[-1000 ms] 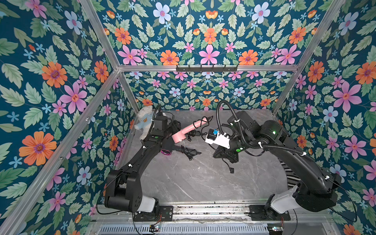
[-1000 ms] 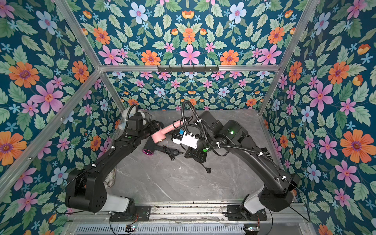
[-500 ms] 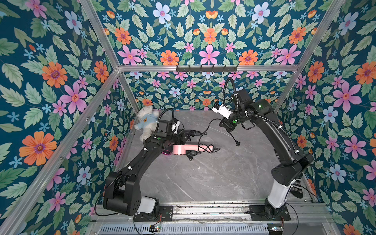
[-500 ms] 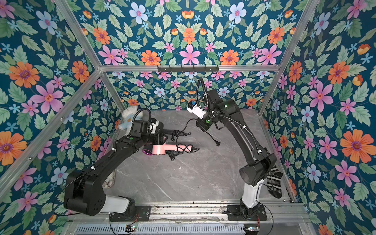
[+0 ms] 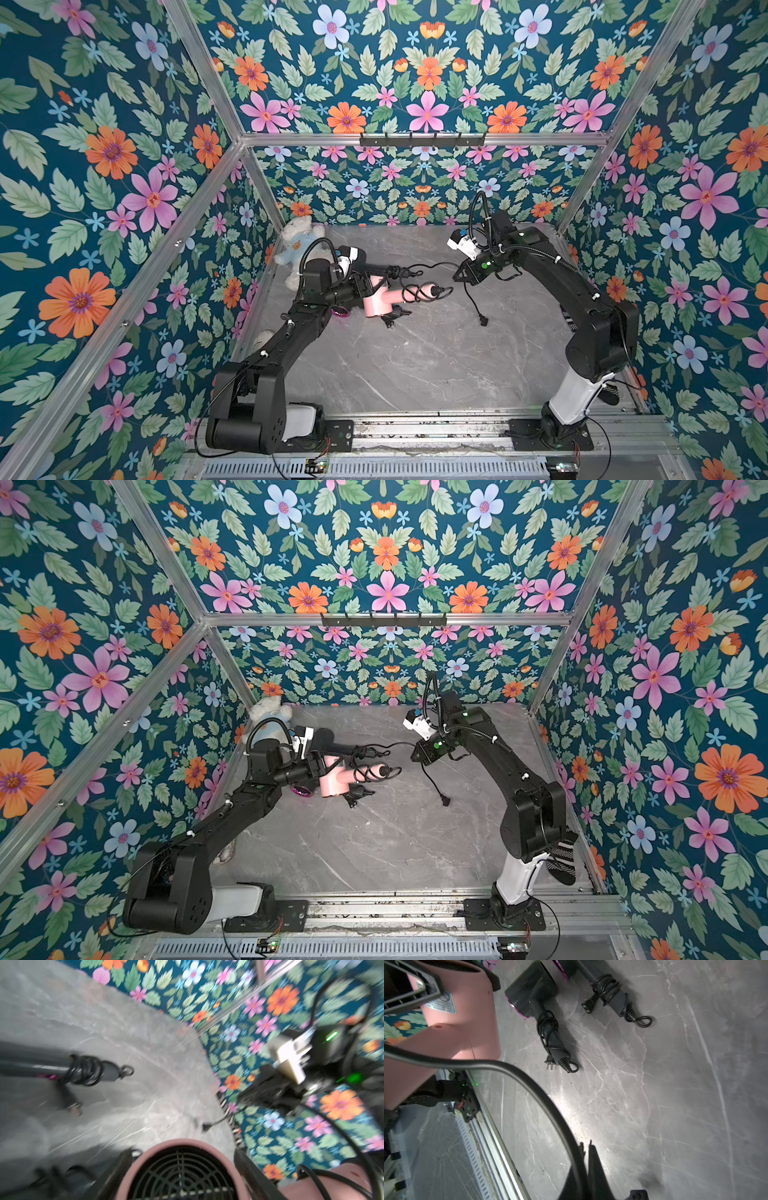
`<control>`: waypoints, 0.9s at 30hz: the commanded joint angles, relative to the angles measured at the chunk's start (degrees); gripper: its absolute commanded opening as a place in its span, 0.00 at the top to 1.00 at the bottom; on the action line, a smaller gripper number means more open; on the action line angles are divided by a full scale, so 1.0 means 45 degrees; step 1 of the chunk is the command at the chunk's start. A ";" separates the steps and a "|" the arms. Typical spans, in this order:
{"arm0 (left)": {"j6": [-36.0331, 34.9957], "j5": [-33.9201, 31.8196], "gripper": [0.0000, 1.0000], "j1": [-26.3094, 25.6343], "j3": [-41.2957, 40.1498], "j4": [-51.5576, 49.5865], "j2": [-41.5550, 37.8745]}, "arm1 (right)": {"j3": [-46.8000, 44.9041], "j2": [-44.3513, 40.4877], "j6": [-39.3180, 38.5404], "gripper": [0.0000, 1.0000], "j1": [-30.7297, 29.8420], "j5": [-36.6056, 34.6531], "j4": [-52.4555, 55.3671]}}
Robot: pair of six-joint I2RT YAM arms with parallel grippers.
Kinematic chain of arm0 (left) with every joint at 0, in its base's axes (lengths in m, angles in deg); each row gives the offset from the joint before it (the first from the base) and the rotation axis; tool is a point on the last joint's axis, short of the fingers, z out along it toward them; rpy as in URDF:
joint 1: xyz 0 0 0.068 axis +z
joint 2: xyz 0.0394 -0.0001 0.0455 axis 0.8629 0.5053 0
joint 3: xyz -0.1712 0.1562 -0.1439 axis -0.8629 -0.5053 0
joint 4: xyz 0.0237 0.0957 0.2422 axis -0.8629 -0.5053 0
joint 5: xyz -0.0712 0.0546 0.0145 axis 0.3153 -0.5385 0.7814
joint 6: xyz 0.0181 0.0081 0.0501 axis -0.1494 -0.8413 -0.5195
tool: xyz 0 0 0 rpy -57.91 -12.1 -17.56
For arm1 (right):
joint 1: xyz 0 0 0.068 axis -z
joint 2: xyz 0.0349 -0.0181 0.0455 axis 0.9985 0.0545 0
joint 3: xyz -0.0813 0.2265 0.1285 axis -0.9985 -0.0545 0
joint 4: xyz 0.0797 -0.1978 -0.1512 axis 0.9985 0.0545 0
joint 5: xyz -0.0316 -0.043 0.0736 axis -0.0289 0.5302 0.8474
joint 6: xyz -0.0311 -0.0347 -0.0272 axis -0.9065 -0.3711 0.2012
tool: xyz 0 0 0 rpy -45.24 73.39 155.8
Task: Wrap the cord around the hair dryer
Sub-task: Wrap the power cord around the hair dryer.
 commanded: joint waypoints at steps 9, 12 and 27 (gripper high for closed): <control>0.3429 -0.6784 1.00 0.0025 0.0295 -0.0365 -0.0872 | -0.4234 -0.2194 0.2679 1.00 -0.0730 0.1204 -0.4551; 0.2940 -0.9711 1.00 0.0031 0.0557 -0.2558 -0.1553 | -0.4231 -0.2560 0.2205 1.00 -0.1546 0.0022 -0.3425; -0.1642 -1.8014 1.00 -0.2439 0.2129 -0.6432 -0.1240 | 0.1210 -0.1379 -0.0495 1.00 -0.4796 -0.4504 0.3521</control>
